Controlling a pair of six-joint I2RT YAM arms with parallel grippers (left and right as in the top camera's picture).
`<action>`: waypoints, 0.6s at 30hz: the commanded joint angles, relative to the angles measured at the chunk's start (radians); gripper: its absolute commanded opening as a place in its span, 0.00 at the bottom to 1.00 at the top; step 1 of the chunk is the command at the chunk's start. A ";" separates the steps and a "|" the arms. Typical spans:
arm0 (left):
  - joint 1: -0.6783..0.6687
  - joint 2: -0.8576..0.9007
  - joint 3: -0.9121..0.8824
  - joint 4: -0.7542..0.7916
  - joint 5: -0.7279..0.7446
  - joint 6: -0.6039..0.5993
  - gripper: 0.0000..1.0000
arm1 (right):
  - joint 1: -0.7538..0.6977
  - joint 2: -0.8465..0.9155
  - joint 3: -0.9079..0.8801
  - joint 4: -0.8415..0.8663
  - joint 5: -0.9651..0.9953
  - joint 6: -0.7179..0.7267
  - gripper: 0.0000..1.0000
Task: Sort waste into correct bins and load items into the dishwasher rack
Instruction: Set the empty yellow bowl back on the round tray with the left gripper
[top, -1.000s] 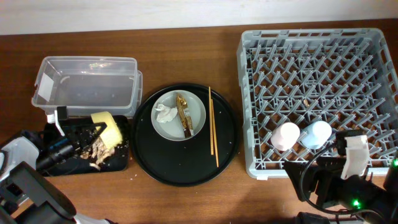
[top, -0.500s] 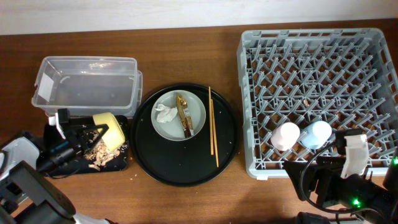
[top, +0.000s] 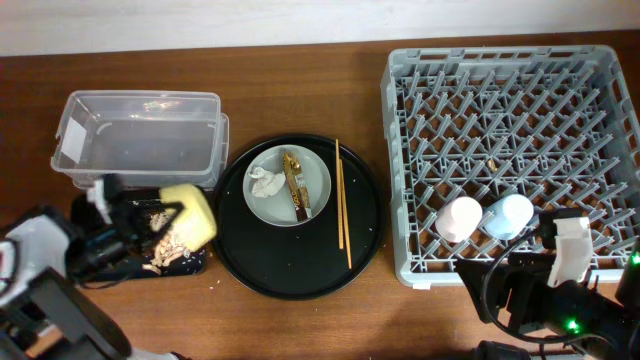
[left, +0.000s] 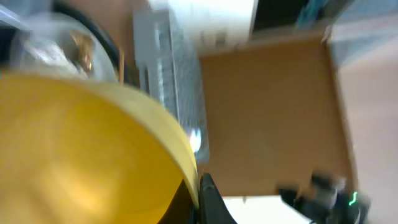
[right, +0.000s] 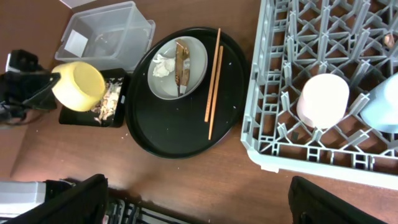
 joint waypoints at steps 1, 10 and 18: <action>-0.209 -0.156 0.031 0.112 -0.247 -0.228 0.00 | 0.006 0.005 0.002 0.000 0.002 0.003 0.93; -1.320 -0.238 -0.115 0.720 -1.646 -1.537 0.00 | 0.006 0.006 0.002 0.002 0.002 0.003 0.93; -1.315 -0.239 0.233 0.607 -1.754 -1.323 0.75 | 0.006 0.006 0.002 0.002 0.002 0.003 0.93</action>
